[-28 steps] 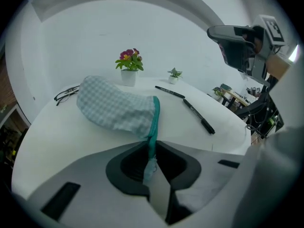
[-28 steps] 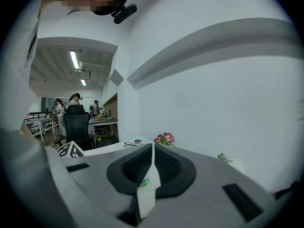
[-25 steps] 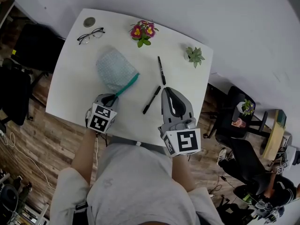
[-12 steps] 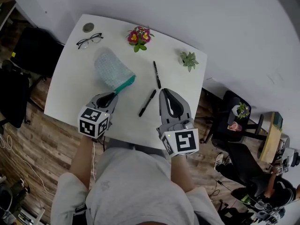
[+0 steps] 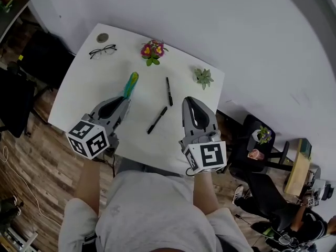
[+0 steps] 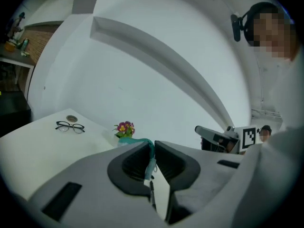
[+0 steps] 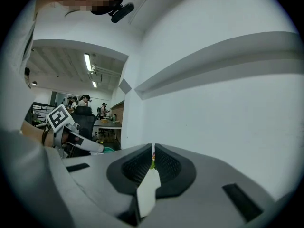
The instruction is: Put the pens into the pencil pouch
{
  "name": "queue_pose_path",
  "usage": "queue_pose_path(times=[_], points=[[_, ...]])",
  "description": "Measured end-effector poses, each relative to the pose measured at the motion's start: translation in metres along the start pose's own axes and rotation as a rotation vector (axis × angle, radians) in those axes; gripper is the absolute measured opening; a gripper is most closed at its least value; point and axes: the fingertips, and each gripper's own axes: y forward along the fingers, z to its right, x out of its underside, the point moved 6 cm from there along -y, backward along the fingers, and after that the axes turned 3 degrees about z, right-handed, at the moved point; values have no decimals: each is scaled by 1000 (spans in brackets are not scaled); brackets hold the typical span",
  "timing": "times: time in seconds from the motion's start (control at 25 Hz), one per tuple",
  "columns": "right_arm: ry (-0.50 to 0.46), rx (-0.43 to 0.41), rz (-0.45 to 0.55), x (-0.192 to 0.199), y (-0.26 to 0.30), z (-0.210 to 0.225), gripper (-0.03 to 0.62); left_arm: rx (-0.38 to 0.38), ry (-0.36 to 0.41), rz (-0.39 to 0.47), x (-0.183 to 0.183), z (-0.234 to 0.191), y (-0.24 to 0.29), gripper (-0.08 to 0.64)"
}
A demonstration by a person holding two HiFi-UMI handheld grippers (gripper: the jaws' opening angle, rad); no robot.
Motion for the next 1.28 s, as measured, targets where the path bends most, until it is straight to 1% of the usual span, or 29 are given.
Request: queue_pose_path(times=[0.16, 0.32, 0.52, 0.6, 0.68, 0.8, 0.92, 1.0, 1.16, 1.28], points=[[-24, -36, 18, -9, -5, 5, 37, 28, -31, 84, -14, 22, -14, 55], [-25, -81, 14, -4, -9, 6, 37, 25, -38, 136, -12, 42, -27, 55], [-46, -138, -14, 7, -9, 5, 37, -10, -2, 142, -4, 60, -38, 55], [-60, -164, -37, 13, -6, 5, 37, -29, 12, 141, -1, 62, -42, 55], [-87, -208, -72, 20, -2, 3, 37, -46, 17, 144, 1, 63, -47, 55], [-145, -309, -148, 32, 5, -4, 37, -67, 20, 153, 3, 64, -55, 55], [-237, -427, -235, 49, 12, -15, 37, -86, 20, 161, 6, 65, -64, 55], [-319, -517, -294, 63, 16, -24, 37, -97, 17, 166, 9, 67, -69, 55], [-516, -700, -407, 93, 19, -42, 37, -113, 10, 171, 13, 70, -77, 55], [-629, -815, -483, 118, 19, -56, 37, -122, 7, 172, 18, 71, -83, 55]])
